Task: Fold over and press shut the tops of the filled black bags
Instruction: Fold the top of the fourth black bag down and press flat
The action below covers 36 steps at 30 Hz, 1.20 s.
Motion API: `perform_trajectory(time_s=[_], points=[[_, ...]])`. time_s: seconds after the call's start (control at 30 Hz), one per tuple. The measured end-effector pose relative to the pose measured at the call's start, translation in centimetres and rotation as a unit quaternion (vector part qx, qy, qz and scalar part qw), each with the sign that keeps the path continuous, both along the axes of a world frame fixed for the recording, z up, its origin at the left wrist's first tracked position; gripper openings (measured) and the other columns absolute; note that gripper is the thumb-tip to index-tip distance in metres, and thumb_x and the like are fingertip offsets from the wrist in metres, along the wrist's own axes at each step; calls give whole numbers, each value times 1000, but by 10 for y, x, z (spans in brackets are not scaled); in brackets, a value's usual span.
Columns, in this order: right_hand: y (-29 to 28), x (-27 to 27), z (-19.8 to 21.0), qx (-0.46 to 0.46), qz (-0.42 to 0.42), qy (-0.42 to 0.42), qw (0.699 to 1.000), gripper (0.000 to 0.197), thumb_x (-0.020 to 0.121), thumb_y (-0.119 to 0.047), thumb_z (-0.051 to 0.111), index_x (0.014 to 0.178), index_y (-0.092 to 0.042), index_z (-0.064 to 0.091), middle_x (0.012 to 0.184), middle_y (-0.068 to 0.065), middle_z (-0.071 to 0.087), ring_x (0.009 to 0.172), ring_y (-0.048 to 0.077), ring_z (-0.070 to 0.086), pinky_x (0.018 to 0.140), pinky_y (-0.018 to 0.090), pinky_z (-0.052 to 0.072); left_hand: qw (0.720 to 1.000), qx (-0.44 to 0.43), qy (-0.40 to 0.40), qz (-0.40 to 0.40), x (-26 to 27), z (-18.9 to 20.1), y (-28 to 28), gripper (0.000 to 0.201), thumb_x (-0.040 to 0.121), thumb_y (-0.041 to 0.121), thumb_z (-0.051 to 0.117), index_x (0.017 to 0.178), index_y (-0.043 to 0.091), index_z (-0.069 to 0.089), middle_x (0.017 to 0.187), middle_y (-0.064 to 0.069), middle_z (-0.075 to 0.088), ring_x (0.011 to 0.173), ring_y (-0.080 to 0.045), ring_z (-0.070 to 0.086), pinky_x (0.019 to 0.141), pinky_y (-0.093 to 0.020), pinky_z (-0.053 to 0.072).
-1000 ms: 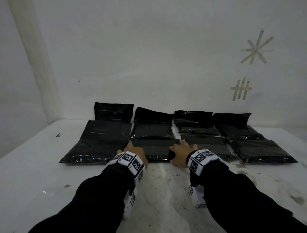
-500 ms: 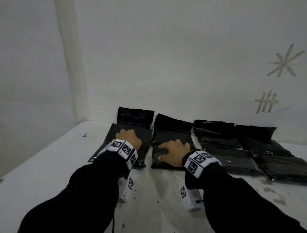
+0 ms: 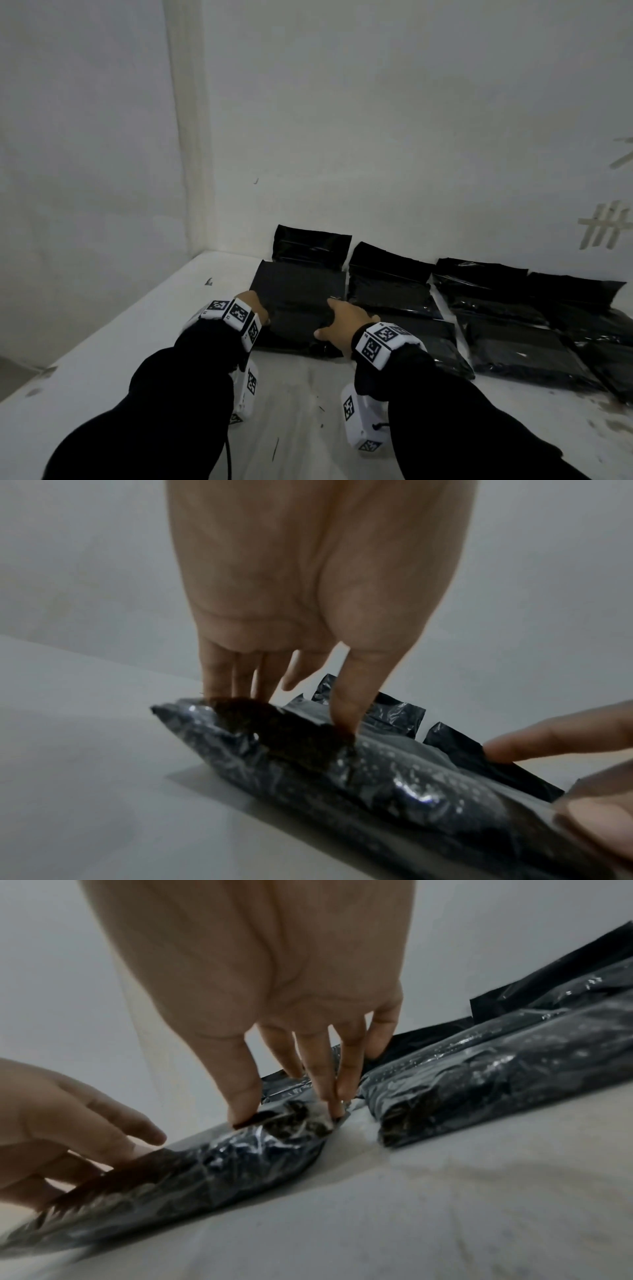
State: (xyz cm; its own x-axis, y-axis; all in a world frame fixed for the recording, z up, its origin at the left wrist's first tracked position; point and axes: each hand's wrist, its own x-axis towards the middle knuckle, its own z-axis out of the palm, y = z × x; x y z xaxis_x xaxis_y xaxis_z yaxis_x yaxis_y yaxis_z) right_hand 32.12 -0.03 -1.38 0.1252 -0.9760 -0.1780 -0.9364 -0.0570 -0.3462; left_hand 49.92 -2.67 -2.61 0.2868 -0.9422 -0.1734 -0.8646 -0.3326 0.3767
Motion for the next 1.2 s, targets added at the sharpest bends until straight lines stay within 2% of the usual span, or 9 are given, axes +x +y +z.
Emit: perform_trajectory(time_s=[0.13,0.2,0.33,0.5,0.6,0.73,0.9,1.0,1.2], points=[[2,-3,2,-14,-9,-44,999,70,86,-39,63,146,-28,28,149,-1,38,137,24,35,114,46,16,999,-34,15,-6,4,8,3,43,88,20,63,125,0,54,126,-14,58,118,-26,55,94,-28,43],[4,-8,8,-43,-11,-70,997,67,85,-35,64,145,-29,33,146,0,41,134,24,39,114,44,21,998,-58,37,-8,-1,22,12,42,86,19,65,122,0,57,122,-15,61,115,-27,57,92,-30,44],[18,-39,25,-118,-17,-157,980,59,79,-21,72,134,-20,51,130,5,58,119,22,55,100,24,41,985,-134,95,-53,-18,42,28,38,81,14,68,118,5,61,116,-12,64,109,-28,59,87,-28,45],[57,-107,41,-161,-33,-147,975,56,80,-19,73,133,-19,53,125,4,60,116,17,56,87,13,33,964,-184,122,-147,-70,55,63,56,80,15,72,132,8,52,132,-8,56,120,-25,53,97,-25,40],[85,-150,39,-153,-53,-144,976,58,83,-18,71,136,-20,49,132,6,54,117,19,54,87,16,36,956,-184,125,-193,-109,51,85,52,79,18,72,128,9,57,128,-7,59,117,-23,56,95,-25,42],[120,-201,27,-130,-81,-142,978,60,80,-18,74,135,-21,50,130,4,57,115,19,56,90,30,51,952,-160,113,-236,-153,33,115,30,78,20,72,106,9,67,108,-8,67,102,-24,61,83,-26,47],[167,-242,5,-87,-95,-125,984,56,77,-18,76,129,-21,55,114,-3,58,102,16,61,85,25,49,950,-95,120,-272,-193,5,155,28,81,20,71,104,5,68,105,-8,68,98,-23,62,80,-25,48],[184,-254,-7,-65,-99,-114,986,50,76,-22,78,122,-22,60,115,1,59,97,16,60,86,28,50,953,-66,108,-276,-201,-6,168,30,79,22,73,102,5,69,105,-7,67,97,-22,61,79,-26,48],[198,-259,-15,-25,-90,-110,990,41,76,-25,77,115,-18,65,111,2,62,95,16,61,86,31,53,959,-15,70,-274,-201,-10,184,28,79,29,73,93,5,70,82,-2,60,77,-15,54,63,-21,40]])
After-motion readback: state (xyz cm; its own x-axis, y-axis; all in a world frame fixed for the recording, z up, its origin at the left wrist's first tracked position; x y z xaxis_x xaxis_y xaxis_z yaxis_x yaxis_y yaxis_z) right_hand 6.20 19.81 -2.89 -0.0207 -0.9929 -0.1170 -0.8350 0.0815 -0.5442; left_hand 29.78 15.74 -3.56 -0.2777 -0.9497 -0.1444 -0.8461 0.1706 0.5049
